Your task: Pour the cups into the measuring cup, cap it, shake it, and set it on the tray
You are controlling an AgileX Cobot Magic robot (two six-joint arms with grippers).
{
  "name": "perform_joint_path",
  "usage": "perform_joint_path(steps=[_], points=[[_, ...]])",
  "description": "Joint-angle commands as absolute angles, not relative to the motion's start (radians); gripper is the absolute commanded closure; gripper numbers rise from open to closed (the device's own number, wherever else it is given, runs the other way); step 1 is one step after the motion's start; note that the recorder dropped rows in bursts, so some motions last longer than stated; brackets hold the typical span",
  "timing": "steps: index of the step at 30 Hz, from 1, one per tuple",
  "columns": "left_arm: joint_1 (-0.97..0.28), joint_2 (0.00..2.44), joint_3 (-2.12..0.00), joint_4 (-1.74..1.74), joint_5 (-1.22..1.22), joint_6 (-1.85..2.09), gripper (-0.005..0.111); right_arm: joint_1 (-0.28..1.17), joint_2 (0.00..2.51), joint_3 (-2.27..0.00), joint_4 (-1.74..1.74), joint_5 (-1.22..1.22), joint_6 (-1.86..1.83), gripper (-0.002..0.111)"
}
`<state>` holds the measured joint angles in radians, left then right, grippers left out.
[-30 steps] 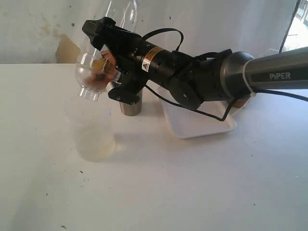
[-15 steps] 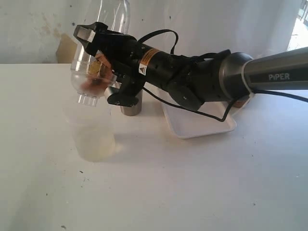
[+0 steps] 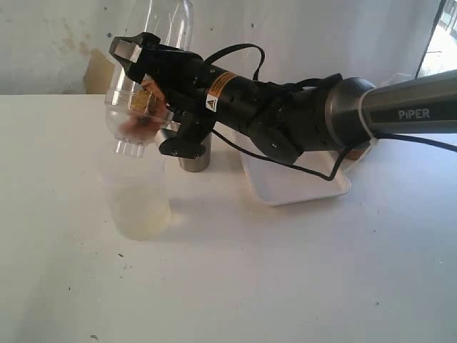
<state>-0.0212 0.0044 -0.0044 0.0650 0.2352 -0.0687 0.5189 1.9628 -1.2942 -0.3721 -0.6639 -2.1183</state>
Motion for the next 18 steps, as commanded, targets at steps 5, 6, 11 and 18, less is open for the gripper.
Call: perform_joint_path(steps=[5, 6, 11, 18], points=[[-0.023, 0.000, 0.000, 0.066, 0.233, -0.071, 0.107, 0.520, 1.946, -1.304, -0.351, -0.713, -2.131, 0.108], [-0.023, 0.000, 0.000, 0.066, 0.233, -0.071, 0.107, 0.520, 1.946, -1.304, -0.351, -0.713, -2.131, 0.108], [-0.023, 0.000, 0.000, 0.066, 0.233, -0.071, 0.107, 0.520, 1.946, -1.304, -0.351, -0.706, -2.131, 0.108], [-0.023, 0.000, 0.000, 0.066, 0.233, -0.071, 0.107, 0.520, 1.946, -1.304, -0.351, -0.704, -2.131, 0.108]])
